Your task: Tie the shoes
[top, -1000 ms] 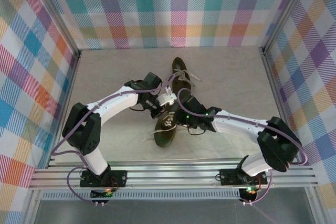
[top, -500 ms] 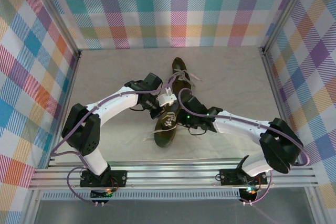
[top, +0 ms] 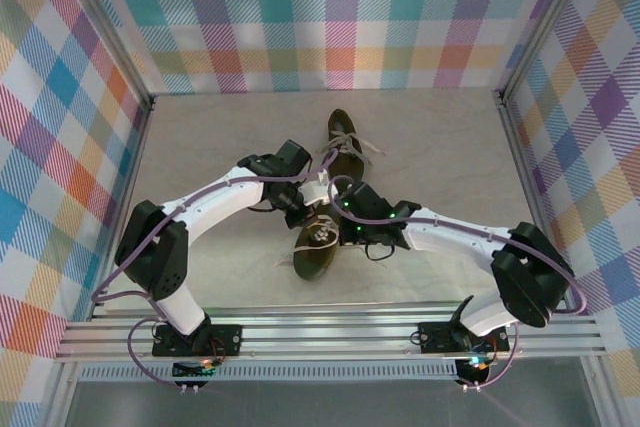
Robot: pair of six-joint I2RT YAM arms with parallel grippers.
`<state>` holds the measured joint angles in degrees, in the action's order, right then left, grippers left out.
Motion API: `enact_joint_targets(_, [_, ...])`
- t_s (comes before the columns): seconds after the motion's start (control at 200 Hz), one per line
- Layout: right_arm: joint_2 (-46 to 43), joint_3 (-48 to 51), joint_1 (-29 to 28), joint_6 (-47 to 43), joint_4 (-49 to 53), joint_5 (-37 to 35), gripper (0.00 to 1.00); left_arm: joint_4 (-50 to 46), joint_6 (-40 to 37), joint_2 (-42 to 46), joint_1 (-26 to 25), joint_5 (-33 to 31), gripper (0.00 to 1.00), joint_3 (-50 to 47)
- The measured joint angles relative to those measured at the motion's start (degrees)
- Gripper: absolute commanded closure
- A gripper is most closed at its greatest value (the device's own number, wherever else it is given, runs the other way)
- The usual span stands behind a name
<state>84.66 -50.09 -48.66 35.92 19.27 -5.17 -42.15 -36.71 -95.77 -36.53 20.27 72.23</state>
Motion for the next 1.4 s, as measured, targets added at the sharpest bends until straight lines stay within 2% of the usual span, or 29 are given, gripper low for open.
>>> enact_joint_targets(0.185, [3.8, -0.7, 0.0, -5.6, 0.4, -2.9, 0.99, -0.3, -0.7, 0.1, -1.2, -0.5, 1.00, 0.0])
enact_joint_targets(0.32, [3.6, -1.0, 0.0, -5.9, 0.1, -4.5, 0.78, -0.4, -0.7, 0.1, -1.2, -0.5, 1.00, 0.0])
enact_joint_targets(0.435, [-2.0, 1.4, 0.0, -3.9, -0.8, -5.7, 0.72, -0.9, -0.6, 0.1, -1.2, -0.4, 1.00, 0.0])
enact_joint_targets(0.54, [-8.7, 4.2, 0.0, 0.0, -1.9, -6.5, 0.73, -1.3, -0.6, 0.1, -1.2, -0.2, 1.00, 0.0])
enact_joint_targets(0.625, [-12.0, 6.0, 0.0, 3.2, -3.2, -6.2, 0.80, -1.3, -0.4, 0.1, -1.2, 0.2, 1.00, 0.0])
enact_joint_targets(0.76, [-12.5, 7.3, 0.0, 6.6, -5.7, -3.3, 0.90, -1.3, -0.4, 0.1, -1.2, 0.2, 1.00, 0.0])
enact_joint_targets(0.99, [-9.8, 7.3, 0.0, 8.3, -10.3, 2.3, 0.92, -1.3, -0.4, 0.1, -1.2, 0.9, 1.00, 0.0])
enact_joint_targets(1.4, [-4.3, 6.6, 0.0, 9.6, -11.9, 3.6, 0.92, -1.3, -0.2, 0.1, -1.2, 1.3, 1.00, 0.0])
